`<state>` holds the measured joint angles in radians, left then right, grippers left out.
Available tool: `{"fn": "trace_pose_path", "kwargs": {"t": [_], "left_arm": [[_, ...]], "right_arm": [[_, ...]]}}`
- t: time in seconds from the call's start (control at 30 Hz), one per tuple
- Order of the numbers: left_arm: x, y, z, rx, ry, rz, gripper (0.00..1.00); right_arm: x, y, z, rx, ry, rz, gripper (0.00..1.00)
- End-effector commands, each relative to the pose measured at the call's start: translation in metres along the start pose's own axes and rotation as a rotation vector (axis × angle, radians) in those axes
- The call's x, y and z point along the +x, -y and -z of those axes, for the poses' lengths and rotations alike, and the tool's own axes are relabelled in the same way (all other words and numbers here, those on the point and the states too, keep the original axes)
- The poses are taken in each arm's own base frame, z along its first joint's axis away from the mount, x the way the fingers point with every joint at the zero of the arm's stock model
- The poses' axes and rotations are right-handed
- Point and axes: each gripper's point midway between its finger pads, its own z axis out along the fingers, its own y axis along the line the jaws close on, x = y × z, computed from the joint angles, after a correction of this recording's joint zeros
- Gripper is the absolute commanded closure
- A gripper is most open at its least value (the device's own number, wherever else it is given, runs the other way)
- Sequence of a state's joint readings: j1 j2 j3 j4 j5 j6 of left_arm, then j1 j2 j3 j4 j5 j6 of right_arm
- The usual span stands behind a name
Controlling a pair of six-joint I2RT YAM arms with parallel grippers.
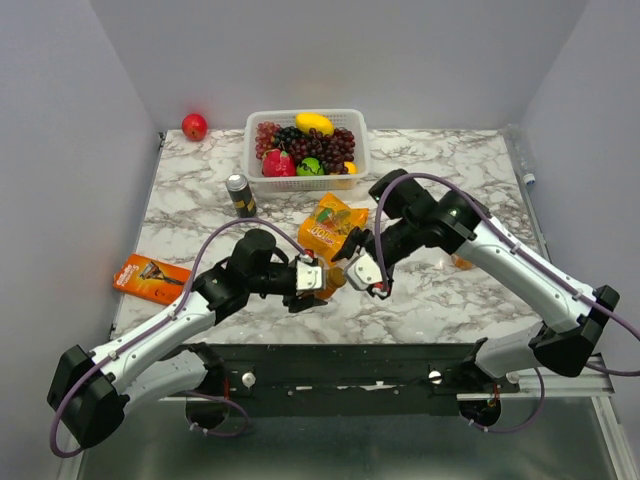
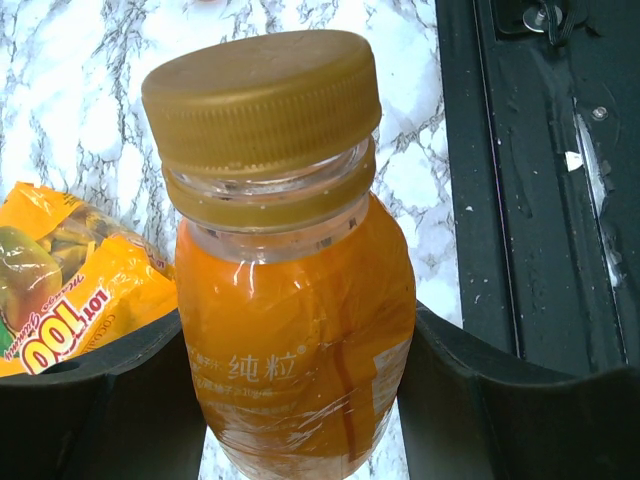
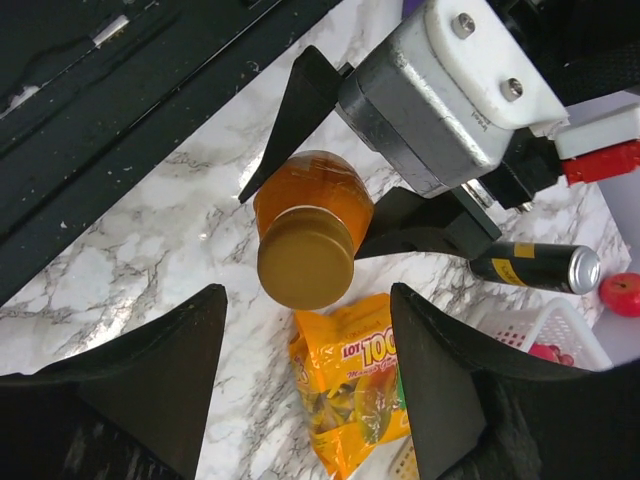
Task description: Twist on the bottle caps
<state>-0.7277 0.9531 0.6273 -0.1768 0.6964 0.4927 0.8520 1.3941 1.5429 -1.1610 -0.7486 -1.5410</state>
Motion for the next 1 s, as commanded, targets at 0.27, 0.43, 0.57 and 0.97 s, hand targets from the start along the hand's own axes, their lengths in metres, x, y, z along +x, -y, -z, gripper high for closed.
{"fn": "trace_pose_path", "kwargs": {"t": [0.27,0.43,0.57,0.97], "left_arm": [[-0.021,-0.010,0.002,-0.033,0.060,-0.026,1.00],[-0.022,-0.013,0.000,-0.035,0.062,-0.017,1.00],[-0.025,-0.018,0.000,-0.059,0.061,-0.009,1.00],[-0.053,-0.062,0.019,-0.331,0.131,0.118,1.00]], "right_arm": [[-0.002,0.002,-0.017,-0.045,0.061,-0.002,0.39],[-0.003,0.000,-0.017,-0.067,0.067,-0.002,0.45],[-0.002,0.000,-0.019,-0.079,0.070,-0.026,0.57],[0.021,0.026,-0.029,-0.043,-0.040,-0.549,0.84]]}}
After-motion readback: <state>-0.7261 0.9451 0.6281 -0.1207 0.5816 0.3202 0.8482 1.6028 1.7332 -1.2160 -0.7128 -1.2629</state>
